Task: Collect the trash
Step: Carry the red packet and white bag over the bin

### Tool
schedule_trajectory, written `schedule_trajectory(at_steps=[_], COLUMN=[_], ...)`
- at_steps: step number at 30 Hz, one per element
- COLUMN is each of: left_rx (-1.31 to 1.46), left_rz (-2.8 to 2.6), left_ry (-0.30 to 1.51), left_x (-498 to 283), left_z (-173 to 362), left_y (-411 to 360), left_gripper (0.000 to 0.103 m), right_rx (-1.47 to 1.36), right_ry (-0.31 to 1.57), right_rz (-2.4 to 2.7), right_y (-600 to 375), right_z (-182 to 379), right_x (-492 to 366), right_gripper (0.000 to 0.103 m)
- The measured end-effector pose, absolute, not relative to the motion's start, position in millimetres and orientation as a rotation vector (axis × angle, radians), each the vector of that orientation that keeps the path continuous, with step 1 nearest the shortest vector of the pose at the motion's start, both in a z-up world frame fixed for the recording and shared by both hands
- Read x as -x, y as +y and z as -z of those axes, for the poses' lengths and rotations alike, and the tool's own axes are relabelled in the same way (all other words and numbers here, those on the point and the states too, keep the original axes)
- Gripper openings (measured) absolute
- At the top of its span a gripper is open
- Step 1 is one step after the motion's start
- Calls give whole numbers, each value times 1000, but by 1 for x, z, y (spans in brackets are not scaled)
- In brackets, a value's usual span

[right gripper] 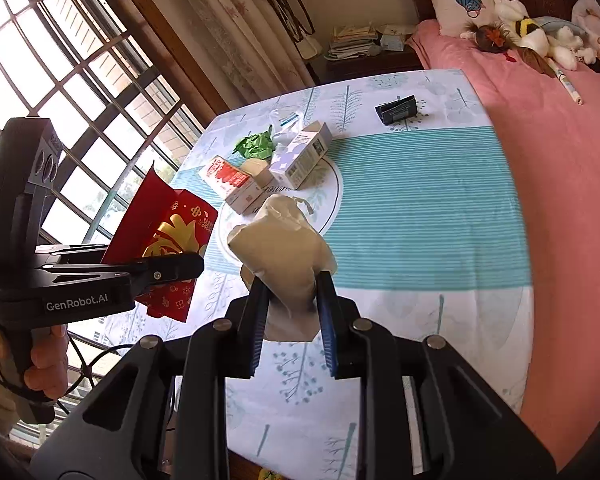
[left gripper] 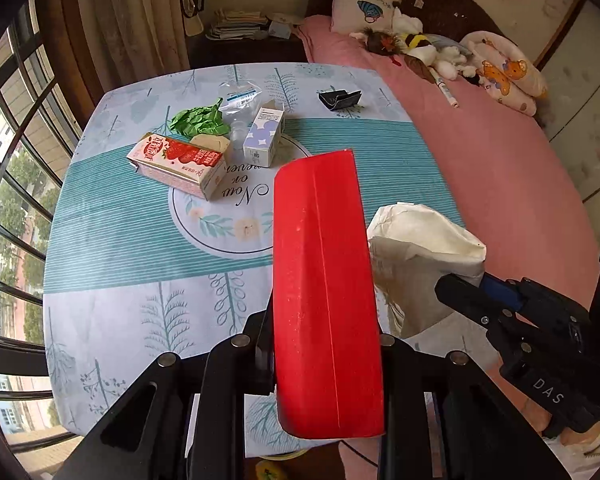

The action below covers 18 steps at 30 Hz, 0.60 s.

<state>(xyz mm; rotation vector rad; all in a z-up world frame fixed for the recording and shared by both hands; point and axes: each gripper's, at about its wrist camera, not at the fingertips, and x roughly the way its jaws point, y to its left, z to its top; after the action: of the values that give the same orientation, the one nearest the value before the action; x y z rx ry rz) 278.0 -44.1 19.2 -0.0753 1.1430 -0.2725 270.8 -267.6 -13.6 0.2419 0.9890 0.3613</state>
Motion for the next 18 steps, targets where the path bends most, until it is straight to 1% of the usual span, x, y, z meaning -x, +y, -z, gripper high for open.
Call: schedule_trajectory(at_steps=[4,8,13,18], left_rx=[40,8,-17,-4], left_rz=[312,339,373,405], left_ry=[1083,1061,1076,1148], left_x=[-202,-135,-67,-16], left_z=[-39,-46,-36,-8], left_y=[-11,24,61,83], left_gripper=[25,25,25,25], right_rx=[-259,-268,-245,-220], right_ry=[953,942,964,1040], right_rz=[-304,-256,-220,-204], right_y=[-233,-196,-147,-114], right_z=[-7,-21,-30,-23], right_x=[-201,-127,-43,15], right_gripper=[21,21,21,21])
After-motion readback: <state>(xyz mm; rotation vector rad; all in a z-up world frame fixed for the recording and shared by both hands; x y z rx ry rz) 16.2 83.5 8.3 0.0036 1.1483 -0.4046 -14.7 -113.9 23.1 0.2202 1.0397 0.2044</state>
